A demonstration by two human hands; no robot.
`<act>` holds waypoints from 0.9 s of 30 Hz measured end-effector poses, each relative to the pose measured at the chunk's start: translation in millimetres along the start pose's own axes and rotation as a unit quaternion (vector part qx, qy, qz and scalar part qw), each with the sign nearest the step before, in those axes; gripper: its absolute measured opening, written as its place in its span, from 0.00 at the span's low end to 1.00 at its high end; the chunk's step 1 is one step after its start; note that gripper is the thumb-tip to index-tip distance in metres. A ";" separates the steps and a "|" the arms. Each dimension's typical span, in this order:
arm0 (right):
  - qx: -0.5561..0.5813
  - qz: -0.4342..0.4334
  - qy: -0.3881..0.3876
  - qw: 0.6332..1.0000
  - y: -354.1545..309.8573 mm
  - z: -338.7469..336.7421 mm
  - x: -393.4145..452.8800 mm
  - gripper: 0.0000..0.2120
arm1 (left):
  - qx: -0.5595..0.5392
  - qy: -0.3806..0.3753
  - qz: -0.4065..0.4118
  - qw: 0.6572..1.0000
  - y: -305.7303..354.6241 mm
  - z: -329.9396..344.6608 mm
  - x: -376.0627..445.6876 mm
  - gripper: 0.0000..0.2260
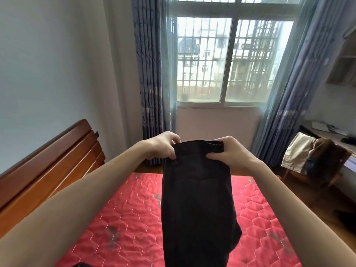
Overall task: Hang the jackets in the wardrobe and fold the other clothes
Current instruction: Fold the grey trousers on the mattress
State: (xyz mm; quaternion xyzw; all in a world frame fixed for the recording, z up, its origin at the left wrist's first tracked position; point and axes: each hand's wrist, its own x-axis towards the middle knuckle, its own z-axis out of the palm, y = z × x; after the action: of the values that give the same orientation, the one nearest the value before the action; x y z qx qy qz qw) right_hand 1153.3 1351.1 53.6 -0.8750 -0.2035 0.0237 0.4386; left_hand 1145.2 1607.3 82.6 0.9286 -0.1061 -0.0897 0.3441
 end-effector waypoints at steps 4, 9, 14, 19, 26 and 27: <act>-0.257 0.012 0.037 0.966 -13.7 -2.8 69.9 0.10 | 0.150 0.007 -0.005 0.989 -5.0 -22.7 55.8 0.15; -0.346 -0.025 0.170 0.922 -38.1 -12.1 141.5 0.03 | 0.222 0.164 0.060 0.959 5.0 -68.6 117.4 0.14; -0.346 -0.081 0.246 0.902 -68.3 -46.2 180.2 0.03 | 0.234 0.350 0.184 0.888 22.2 -104.8 140.5 0.17; -0.321 -0.135 0.287 0.892 -57.7 -50.3 164.7 0.06 | 0.213 0.406 0.240 0.856 21.0 -98.7 133.7 0.19; -0.279 -0.109 0.248 0.922 3.6 -2.7 91.9 0.09 | 0.185 0.269 0.211 0.921 -17.7 -24.3 89.0 0.16; -0.274 -0.104 0.240 0.925 18.7 10.9 78.8 0.08 | 0.180 0.248 0.199 0.931 -28.9 -6.8 81.1 0.15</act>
State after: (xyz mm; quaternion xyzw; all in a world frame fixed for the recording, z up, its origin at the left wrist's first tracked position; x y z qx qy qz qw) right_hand 1229.4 1379.1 43.2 -0.9145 -0.1812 -0.2892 0.2172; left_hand 1228.7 1611.9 61.0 0.9275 -0.2146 0.2344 0.1970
